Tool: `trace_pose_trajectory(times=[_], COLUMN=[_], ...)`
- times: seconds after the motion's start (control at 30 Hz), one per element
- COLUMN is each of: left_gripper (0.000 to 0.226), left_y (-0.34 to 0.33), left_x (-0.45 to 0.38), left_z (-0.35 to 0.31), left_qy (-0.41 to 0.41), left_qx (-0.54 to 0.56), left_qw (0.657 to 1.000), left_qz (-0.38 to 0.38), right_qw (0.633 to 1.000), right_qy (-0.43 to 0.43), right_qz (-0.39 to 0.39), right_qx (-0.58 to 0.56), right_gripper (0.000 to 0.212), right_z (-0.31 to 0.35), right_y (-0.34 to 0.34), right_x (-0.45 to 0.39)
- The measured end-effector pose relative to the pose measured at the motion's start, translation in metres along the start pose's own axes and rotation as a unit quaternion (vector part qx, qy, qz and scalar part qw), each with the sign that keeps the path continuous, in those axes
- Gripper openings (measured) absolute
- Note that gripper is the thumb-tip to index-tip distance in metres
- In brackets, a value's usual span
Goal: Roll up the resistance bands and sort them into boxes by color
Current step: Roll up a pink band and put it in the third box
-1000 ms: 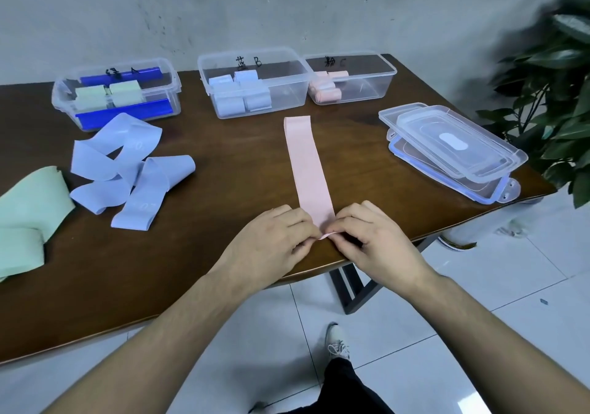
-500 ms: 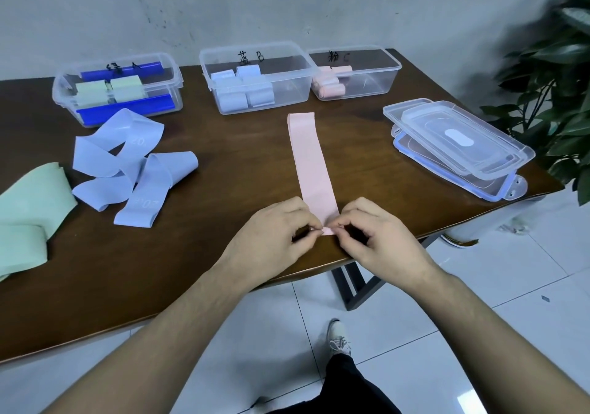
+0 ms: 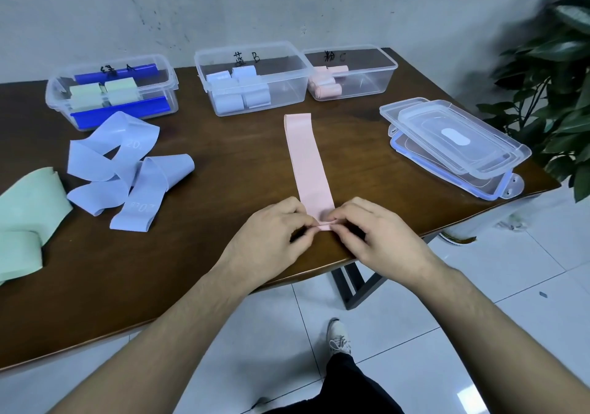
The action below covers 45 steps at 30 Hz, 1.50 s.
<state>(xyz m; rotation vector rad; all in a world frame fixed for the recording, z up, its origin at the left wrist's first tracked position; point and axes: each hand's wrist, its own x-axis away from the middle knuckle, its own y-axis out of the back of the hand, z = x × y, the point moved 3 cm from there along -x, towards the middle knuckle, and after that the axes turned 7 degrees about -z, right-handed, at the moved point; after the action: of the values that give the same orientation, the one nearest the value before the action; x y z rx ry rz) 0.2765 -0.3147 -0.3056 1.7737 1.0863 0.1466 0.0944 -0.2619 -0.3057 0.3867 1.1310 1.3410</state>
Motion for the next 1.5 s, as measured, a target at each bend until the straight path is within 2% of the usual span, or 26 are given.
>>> trace_pose_trajectory(times=[0.13,0.47,0.7,1.07,1.37,1.5], left_gripper=[0.017,0.023,0.021,0.025,0.021,0.023], left_y=[0.002,0.001,0.001,-0.002,-0.001,-0.002], left_x=[-0.001,-0.002,-0.003,-0.006,-0.004,-0.004], left_z=[-0.001,-0.001,-0.001,0.004,0.002,0.002], left_qy=[-0.008,-0.002,-0.01,0.035,0.021,0.023], left_qx=[0.001,-0.055,-0.061,-0.055,-0.051,-0.061], left_qw=[1.0,0.998,0.998,0.998,0.998,0.997], left_qz=[-0.005,-0.008,-0.011,-0.022,-0.028,-0.033], right_qw=[0.999,0.998,0.998,0.999,0.998,0.998], right_qy=[-0.021,0.004,0.016,0.011,-0.001,-0.011], right_qz=[0.018,-0.001,-0.007,-0.013,0.037,0.034], right_qx=[0.017,0.057,0.064,0.041,0.06,0.053], right_gripper=[0.004,0.022,0.023,0.024,0.026,0.029], right_z=[0.0,-0.003,-0.006,-0.006,-0.011,-0.01], right_y=[0.001,0.0,-0.001,-0.004,-0.003,-0.001], right_x=[-0.006,-0.005,-0.007,-0.009,-0.019,-0.021])
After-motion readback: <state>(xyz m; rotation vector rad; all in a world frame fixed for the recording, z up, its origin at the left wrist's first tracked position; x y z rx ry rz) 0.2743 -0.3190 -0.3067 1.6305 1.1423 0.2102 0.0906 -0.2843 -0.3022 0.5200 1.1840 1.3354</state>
